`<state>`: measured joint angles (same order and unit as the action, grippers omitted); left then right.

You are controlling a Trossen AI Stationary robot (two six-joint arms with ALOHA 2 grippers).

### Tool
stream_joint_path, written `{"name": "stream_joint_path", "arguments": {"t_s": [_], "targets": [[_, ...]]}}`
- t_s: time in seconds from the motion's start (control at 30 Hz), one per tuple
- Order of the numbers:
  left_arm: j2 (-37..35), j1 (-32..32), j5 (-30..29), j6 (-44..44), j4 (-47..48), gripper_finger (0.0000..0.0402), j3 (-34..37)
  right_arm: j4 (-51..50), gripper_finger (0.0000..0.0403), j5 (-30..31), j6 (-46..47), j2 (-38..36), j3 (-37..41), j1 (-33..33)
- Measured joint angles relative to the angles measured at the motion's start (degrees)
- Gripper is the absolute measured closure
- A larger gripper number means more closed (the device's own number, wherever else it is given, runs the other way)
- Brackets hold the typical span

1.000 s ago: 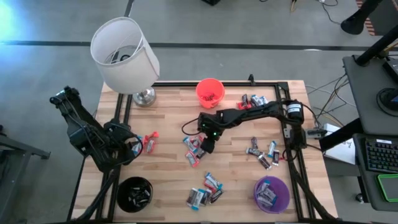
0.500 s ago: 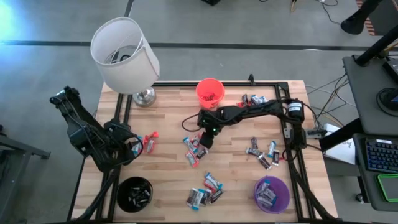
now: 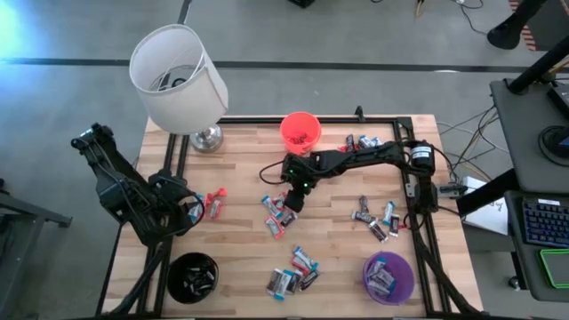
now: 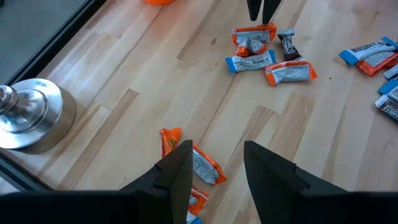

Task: Organize candy in baskets
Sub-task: Put the orange chocolate into the orange bucket

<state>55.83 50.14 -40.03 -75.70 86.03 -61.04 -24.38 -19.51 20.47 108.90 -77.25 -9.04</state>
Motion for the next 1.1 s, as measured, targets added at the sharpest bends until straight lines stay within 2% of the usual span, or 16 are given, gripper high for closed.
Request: {"name": "stream_joint_path", "arguments": {"t_s": [0.67, 0.77, 0.97, 1.1], "targets": [[0.00, 0.01, 0.02, -0.26, -0.36, 0.0276, 0.00, 2.64, 0.0286, 1.33, 1.56, 4.41, 0.00, 0.02], [0.00, -0.01, 0.02, -0.26, -0.34, 0.0276, 0.00, 2.82, 0.0304, 1.27, 1.58, 5.24, -0.02, 0.02], [0.00, 0.01, 0.02, -0.26, -0.32, 0.0276, 0.00, 2.77, 0.0380, 0.69, 1.59, 5.90, -0.02, 0.00], [0.00, 0.01, 0.02, -0.26, -0.32, 0.0276, 0.00, 2.25, 0.0392, 0.71, 2.48, 5.25, -0.28, 0.02]]}}
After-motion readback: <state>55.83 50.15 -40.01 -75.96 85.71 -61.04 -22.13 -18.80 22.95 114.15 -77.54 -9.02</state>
